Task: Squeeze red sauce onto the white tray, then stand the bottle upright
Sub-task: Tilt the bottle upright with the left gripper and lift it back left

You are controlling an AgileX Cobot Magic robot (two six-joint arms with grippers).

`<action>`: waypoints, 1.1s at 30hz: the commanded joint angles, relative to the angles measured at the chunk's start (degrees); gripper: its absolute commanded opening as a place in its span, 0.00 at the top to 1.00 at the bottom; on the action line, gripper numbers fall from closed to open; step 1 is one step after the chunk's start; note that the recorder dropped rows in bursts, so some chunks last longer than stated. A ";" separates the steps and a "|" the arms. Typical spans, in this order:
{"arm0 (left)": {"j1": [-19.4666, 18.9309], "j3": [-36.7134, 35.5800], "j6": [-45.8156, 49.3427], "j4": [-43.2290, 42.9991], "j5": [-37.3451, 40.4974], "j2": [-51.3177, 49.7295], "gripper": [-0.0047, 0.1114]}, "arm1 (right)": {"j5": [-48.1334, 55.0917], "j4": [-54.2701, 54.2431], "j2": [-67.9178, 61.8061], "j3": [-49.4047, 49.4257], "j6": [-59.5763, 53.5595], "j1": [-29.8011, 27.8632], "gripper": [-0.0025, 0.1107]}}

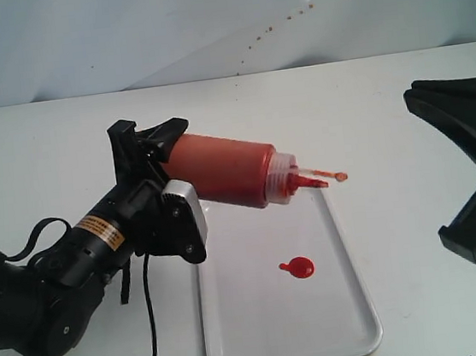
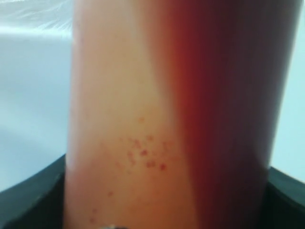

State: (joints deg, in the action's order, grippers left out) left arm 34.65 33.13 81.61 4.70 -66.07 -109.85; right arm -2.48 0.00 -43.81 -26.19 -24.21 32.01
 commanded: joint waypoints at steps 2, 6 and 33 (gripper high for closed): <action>0.28 1.75 -13.10 0.68 -3.89 1.02 0.96 | 0.06 -0.62 0.18 0.36 2.19 0.07 0.98; -0.47 1.86 -24.15 -0.25 -3.89 1.02 0.96 | 0.06 -0.62 0.18 0.36 2.19 0.07 0.98; -21.65 4.87 -98.02 -40.45 -3.89 7.38 0.96 | 0.06 -5.76 0.18 0.36 2.31 0.07 0.95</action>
State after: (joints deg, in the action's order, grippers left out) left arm 14.36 37.06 -9.56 -36.34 -66.49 -103.67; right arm -2.21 -5.41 -43.81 -26.19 -22.13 32.01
